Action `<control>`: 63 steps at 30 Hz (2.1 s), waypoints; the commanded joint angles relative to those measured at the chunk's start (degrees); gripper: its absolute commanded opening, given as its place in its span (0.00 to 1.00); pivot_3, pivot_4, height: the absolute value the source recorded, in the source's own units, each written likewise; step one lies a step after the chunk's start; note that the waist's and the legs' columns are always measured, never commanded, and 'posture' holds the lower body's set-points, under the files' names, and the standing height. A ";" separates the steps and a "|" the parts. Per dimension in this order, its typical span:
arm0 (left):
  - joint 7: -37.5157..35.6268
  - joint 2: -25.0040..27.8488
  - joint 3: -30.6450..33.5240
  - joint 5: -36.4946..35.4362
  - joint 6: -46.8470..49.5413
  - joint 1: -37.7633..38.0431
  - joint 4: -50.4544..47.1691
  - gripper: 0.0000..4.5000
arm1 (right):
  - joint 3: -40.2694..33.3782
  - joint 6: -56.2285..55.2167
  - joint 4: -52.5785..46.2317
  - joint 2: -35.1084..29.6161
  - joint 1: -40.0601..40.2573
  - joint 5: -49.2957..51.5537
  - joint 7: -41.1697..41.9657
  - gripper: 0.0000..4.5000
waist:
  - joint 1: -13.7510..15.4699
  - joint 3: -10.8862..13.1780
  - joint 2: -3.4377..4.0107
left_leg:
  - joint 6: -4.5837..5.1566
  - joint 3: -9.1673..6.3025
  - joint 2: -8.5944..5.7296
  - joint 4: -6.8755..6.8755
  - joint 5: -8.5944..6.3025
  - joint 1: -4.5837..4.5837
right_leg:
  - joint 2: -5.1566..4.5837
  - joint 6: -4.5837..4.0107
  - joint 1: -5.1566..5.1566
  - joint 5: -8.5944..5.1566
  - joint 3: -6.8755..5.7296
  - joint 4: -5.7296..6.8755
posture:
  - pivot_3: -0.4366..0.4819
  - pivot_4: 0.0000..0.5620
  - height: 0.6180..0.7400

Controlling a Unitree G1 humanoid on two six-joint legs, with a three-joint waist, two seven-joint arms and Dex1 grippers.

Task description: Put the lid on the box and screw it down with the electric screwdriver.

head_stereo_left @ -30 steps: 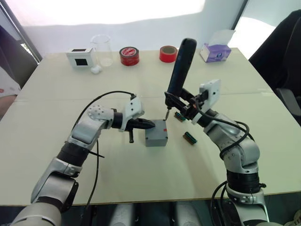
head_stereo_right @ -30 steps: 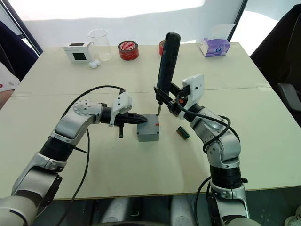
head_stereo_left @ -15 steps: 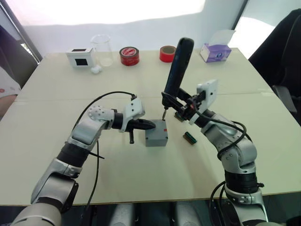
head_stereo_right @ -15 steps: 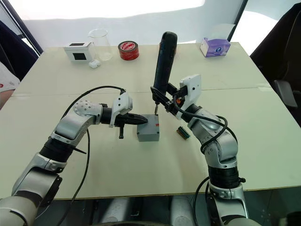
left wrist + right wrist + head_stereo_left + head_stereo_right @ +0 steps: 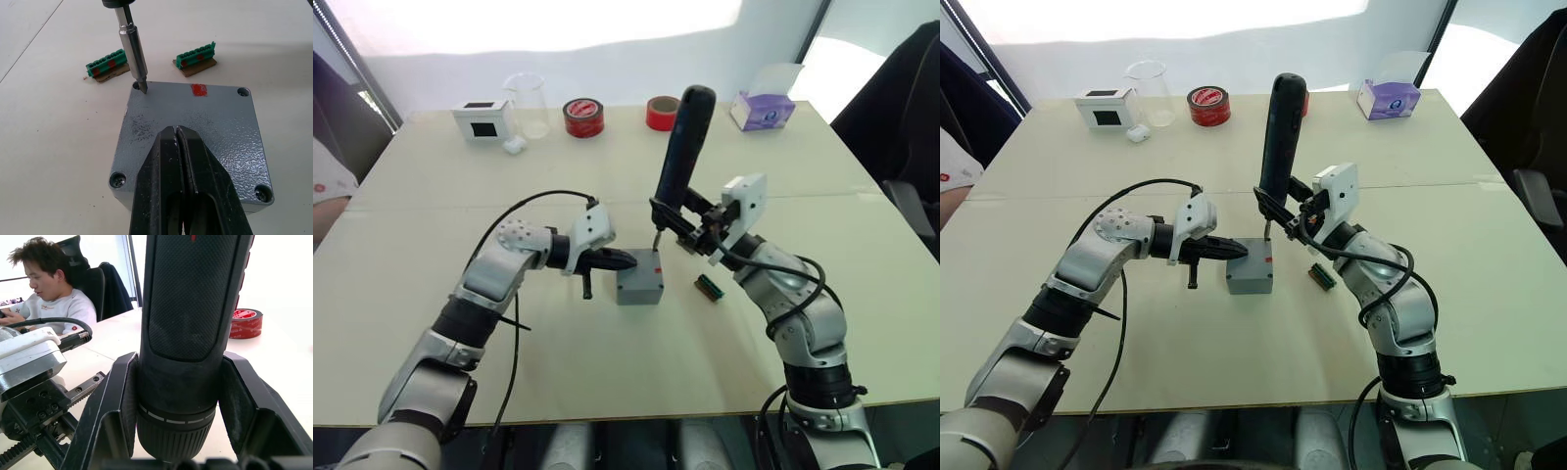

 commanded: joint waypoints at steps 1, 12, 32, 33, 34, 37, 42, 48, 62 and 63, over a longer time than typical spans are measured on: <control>-0.59 0.22 -0.77 1.08 0.06 -0.04 -0.09 0.00 | -1.01 -1.72 1.49 -0.82 0.14 -1.78 -0.74 0.39 | 0.02 0.00 0.00 | 0.00 0.00 0.00 0.00 0.00 0.01 | 0.00 0.00 0.01 0.00 0.00 0.00 | 0.48 0.27 1.00; -1.22 0.61 -1.29 1.99 -0.18 0.57 0.17 0.00 | 3.40 -2.82 2.52 -2.20 3.43 -5.11 0.18 0.39 | 0.01 -0.03 -0.01 | 0.00 0.00 0.00 0.01 0.00 0.07 | 0.00 0.00 0.06 0.00 0.00 0.00 | 0.48 0.27 1.00; -0.98 0.74 -1.63 3.97 -0.43 2.06 0.10 0.00 | 6.91 -3.91 11.01 1.18 5.15 -8.70 -1.01 0.39 | 0.00 -1.12 -0.51 | 0.11 -0.05 0.07 -0.12 -0.08 1.02 | -0.01 0.00 1.00 -0.09 0.00 -0.16 | 0.48 0.27 1.00; -0.94 0.76 -1.60 4.02 -0.38 2.17 -0.03 0.00 | 7.07 -3.80 11.04 1.03 5.35 -8.86 -0.91 0.39 | -0.01 -1.15 -0.51 | 0.11 -0.05 0.08 -0.13 -0.08 1.03 | -0.01 -0.01 1.00 -0.09 0.00 -0.16 | 0.48 0.27 1.00; -0.92 0.80 -1.58 4.07 -0.34 2.32 -0.17 0.00 | 7.23 -3.68 11.06 0.87 5.53 -9.03 -0.84 0.39 | -0.02 -1.18 -0.51 | 0.11 -0.05 0.10 -0.14 -0.08 1.04 | -0.01 -0.01 1.01 -0.10 0.00 -0.16 | 0.48 0.27 1.00; -0.85 0.87 -1.58 4.18 -0.32 2.67 -0.44 0.00 | 7.40 -3.53 11.15 0.53 5.92 -9.28 -0.67 0.39 | -0.02 -1.30 -0.51 | 0.12 -0.05 0.23 -0.15 -0.09 1.05 | -0.01 -0.02 1.02 -0.11 0.00 -0.17 | 0.48 0.27 1.00; -0.80 0.73 -1.69 4.29 -0.31 2.76 -0.43 0.00 | 7.40 -3.35 11.16 -0.02 6.32 -9.77 -0.59 0.39 | -0.01 -1.51 -0.50 | 0.13 -0.05 0.25 -0.16 -0.10 1.07 | 0.00 -0.03 1.04 -0.12 -0.01 -0.19 | 0.48 0.27 1.00; -0.92 0.45 -1.76 4.32 -0.59 2.50 0.05 0.00 | 7.15 -3.41 10.50 -0.31 6.96 -9.68 -0.37 0.39 | 0.00 -1.64 -0.52 | 0.14 -0.05 0.25 -0.18 -0.11 1.08 | -0.01 -0.04 1.06 -0.13 -0.01 -0.21 | 0.48 0.27 1.00; -0.96 -0.06 -1.70 4.34 -1.45 2.69 0.63 0.00 | -0.44 2.63 -0.44 -7.15 -0.75 -1.86 2.21 0.39 | 0.52 -1.60 -0.46 | 0.17 -0.05 0.26 -0.20 -0.14 1.12 | -0.05 -0.05 1.01 -0.14 -0.04 -0.30 | 0.48 0.27 1.00; -0.92 -0.14 -1.36 3.94 -1.13 2.84 0.60 0.00 | -1.02 4.08 -2.24 -9.09 -2.76 -1.26 2.69 0.39 | 0.69 -1.58 -0.45 | 0.18 -0.04 0.26 -0.19 -0.14 1.02 | -0.06 -0.05 1.02 -0.13 -0.04 -0.30 | 0.48 0.27 1.00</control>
